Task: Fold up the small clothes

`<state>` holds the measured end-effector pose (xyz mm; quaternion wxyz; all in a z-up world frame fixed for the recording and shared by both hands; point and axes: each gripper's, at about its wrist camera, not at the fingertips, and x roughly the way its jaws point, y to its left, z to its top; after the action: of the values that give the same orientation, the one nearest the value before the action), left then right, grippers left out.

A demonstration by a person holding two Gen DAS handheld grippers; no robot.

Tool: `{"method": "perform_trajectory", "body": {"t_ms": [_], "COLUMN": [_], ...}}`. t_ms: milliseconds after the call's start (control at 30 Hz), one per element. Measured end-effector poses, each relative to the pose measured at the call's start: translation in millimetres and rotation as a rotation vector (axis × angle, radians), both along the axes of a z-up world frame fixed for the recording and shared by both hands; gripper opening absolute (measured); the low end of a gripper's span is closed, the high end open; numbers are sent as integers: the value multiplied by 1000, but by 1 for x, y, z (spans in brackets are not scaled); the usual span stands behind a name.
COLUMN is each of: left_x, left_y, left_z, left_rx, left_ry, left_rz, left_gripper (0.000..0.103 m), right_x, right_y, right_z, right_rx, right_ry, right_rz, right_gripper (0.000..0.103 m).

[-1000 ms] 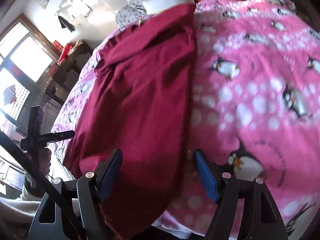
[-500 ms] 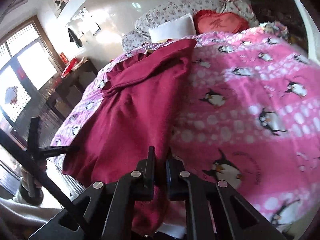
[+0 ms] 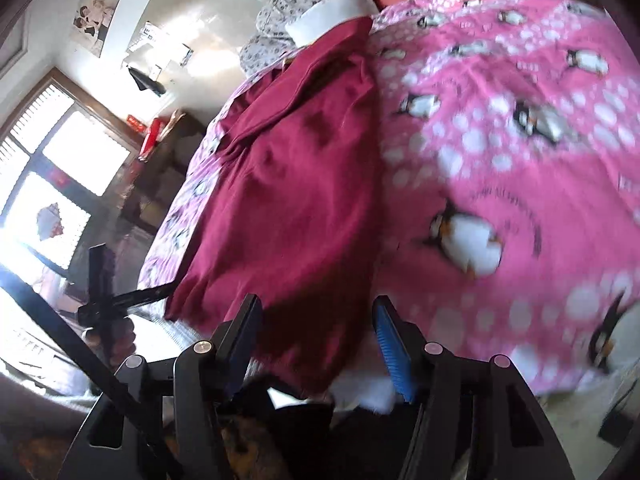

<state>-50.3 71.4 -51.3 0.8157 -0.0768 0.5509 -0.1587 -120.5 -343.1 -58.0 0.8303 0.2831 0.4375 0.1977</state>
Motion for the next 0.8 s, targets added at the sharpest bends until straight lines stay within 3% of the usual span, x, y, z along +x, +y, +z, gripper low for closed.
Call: {"method": "perform_trajectory", "body": {"t_ms": [67, 167, 200, 233, 267, 367, 533, 800], "left_x": [-1, -1, -1, -2, -2, -1, 17, 93], "left_y": [-7, -24, -27, -30, -31, -24, -3, 11], "left_z": [-2, -4, -3, -2, 1, 12, 48, 117], "left_rx": [2, 65, 83, 100, 92, 68, -47, -60], "left_ry": [-7, -25, -30, -32, -21, -23, -50, -200], "left_rz": [-3, -39, -60, -82, -105, -123, -112, -36], "left_gripper": [73, 68, 47, 35, 18, 9, 8, 8], "right_x": [-5, -3, -2, -2, -3, -3, 12, 98], "right_y": [5, 19, 20, 20, 18, 9, 11, 7], "right_z": [-8, -16, -14, -8, -2, 20, 55, 114], "right_rx": [36, -7, -7, -1, 9, 63, 77, 60], "right_ry": [2, -11, -21, -41, -59, -132, -241, -377], "right_rz": [26, 54, 55, 48, 46, 58, 74, 54], "right_gripper": [62, 29, 23, 10, 10, 10, 10, 9]}}
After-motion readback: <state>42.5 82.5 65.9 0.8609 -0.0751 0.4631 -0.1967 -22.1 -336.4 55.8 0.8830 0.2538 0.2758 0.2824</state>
